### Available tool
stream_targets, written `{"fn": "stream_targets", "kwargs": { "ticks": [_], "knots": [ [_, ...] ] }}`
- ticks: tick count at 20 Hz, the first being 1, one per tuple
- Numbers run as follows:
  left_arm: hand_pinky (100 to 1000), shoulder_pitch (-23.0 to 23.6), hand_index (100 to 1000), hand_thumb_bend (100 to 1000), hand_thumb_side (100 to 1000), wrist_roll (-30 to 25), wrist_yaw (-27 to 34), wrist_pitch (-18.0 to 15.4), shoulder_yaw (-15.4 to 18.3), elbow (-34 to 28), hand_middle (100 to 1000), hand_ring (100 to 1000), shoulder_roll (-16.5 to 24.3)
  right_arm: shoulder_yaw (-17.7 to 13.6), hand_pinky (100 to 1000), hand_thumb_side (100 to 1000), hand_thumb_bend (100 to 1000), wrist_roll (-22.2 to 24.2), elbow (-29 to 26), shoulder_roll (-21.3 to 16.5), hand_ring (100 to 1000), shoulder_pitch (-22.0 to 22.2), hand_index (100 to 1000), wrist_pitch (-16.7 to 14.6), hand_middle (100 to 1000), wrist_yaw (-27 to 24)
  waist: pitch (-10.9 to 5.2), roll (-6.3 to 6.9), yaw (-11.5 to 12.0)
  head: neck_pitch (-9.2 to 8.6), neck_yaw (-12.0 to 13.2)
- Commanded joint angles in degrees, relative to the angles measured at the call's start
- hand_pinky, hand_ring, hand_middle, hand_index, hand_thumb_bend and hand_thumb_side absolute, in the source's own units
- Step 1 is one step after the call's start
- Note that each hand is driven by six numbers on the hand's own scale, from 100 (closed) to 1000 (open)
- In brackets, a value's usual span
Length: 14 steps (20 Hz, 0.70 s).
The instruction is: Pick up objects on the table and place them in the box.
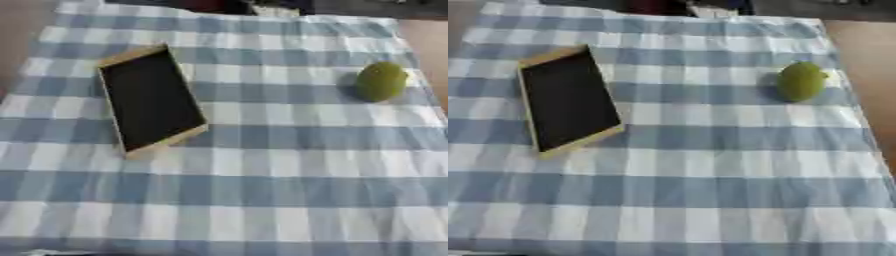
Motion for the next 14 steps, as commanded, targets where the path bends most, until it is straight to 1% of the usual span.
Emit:
{"fn": "stream_targets", "kwargs": {
  "ticks": [1,5,8,11,14],
  "knots": [
    [689,-0.37,862,114,483,-0.10,0.16,0.00,0.64,-1.03,739,530,1.40,-0.91,792,349,100,-0.02,-0.91,-1.16,651,-0.29,815,0.07,691,0.28,-1.14,0.14,-0.10,-0.62,0.04],
    [689,-0.32,863,112,484,-0.13,0.15,0.02,0.65,-1.03,739,530,1.39,-0.83,791,346,100,0.08,-0.91,-1.54,652,-0.23,814,0.19,691,0.53,-1.14,0.13,-0.13,-0.46,0.03],
    [689,-0.25,863,112,484,-0.19,0.13,0.00,0.63,-1.03,739,530,1.48,-0.35,789,338,100,0.59,-0.91,-3.56,656,-0.10,813,0.49,692,2.59,-1.15,0.09,-0.16,-0.26,0.03],
    [689,-0.16,863,111,483,-0.20,0.08,-0.04,0.61,-1.03,739,530,1.65,1.12,788,331,126,2.12,-0.91,-7.66,673,0.20,810,1.41,701,7.51,-1.22,0.00,-0.20,-0.03,0.09],
    [690,-0.12,863,111,482,-0.29,0.05,-0.04,0.52,-1.03,739,530,1.82,3.65,793,357,187,5.06,-0.91,-12.93,716,0.41,814,2.77,732,15.27,-1.32,-0.15,-0.26,0.18,0.12]
  ]
}}
